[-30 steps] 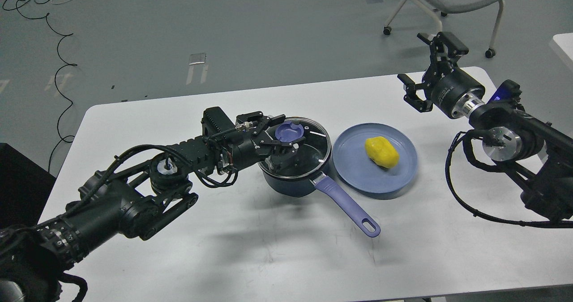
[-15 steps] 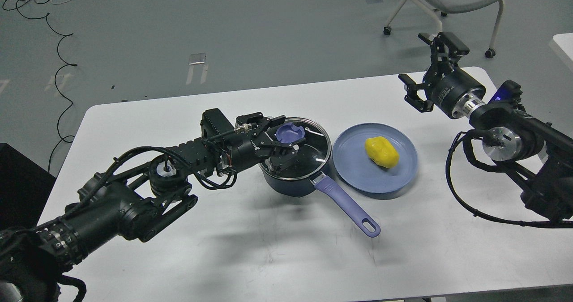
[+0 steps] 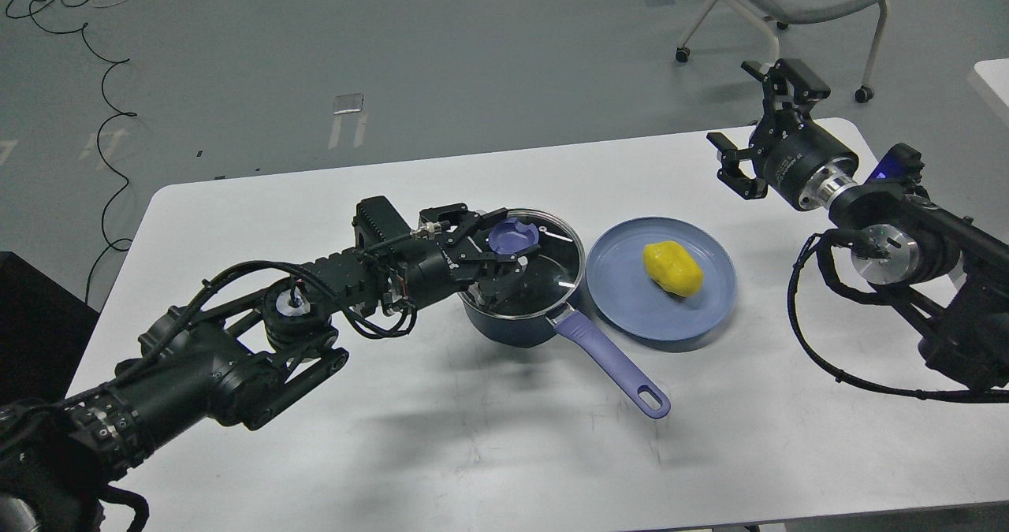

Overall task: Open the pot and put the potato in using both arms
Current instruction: 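Lift the glass lid off the pot and set it down nearer the robot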

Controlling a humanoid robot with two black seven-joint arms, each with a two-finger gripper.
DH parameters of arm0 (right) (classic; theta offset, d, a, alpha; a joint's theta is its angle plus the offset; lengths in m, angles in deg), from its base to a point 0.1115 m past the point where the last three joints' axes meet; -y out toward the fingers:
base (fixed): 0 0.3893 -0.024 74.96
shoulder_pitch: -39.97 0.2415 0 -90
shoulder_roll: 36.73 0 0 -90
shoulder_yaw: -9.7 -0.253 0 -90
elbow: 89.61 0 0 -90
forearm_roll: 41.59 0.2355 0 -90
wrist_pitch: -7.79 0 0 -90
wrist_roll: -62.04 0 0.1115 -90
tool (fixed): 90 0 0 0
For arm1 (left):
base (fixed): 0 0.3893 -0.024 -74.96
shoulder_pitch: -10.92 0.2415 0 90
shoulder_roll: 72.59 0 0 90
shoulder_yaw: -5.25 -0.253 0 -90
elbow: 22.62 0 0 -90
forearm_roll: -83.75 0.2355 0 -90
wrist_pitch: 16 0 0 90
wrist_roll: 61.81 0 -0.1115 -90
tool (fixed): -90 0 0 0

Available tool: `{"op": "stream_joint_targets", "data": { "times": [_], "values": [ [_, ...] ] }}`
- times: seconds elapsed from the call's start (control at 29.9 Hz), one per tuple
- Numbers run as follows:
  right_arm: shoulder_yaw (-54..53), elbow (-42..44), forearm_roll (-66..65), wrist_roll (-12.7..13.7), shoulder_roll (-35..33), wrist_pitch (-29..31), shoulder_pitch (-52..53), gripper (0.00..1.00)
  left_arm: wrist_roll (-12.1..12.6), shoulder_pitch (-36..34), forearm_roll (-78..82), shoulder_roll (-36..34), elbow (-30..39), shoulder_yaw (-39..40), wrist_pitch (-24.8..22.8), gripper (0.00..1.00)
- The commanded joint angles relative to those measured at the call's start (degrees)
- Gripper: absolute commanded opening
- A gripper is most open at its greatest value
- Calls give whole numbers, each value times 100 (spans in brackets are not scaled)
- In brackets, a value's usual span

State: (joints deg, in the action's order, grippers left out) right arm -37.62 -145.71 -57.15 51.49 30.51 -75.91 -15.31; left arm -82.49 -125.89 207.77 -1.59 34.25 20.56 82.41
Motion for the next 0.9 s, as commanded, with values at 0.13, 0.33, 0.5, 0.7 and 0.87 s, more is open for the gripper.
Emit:
{"op": "stream_joint_targets", "data": {
  "times": [0.13, 0.33, 0.5, 0.7, 0.87],
  "values": [
    [144, 20, 0, -26, 9, -16, 17, 100, -24, -56, -123, -77, 35, 6, -15, 48],
    [170, 11, 0, -53, 9, -16, 70, 100, -32, -416, -466, -489, 457, -3, -111, 48],
    [170, 20, 0, -52, 9, -16, 114, 100, -59, -592, -598, -903, 466, -3, -129, 48],
    [179, 20, 0, -61, 17, -16, 114, 100, -234, -548, -826, -1579, 518, -11, -112, 48],
    [197, 20, 0, -61, 17, -16, 114, 100, -243, -179, -888, -2081, 527, -11, 47, 47]
  ]
}}
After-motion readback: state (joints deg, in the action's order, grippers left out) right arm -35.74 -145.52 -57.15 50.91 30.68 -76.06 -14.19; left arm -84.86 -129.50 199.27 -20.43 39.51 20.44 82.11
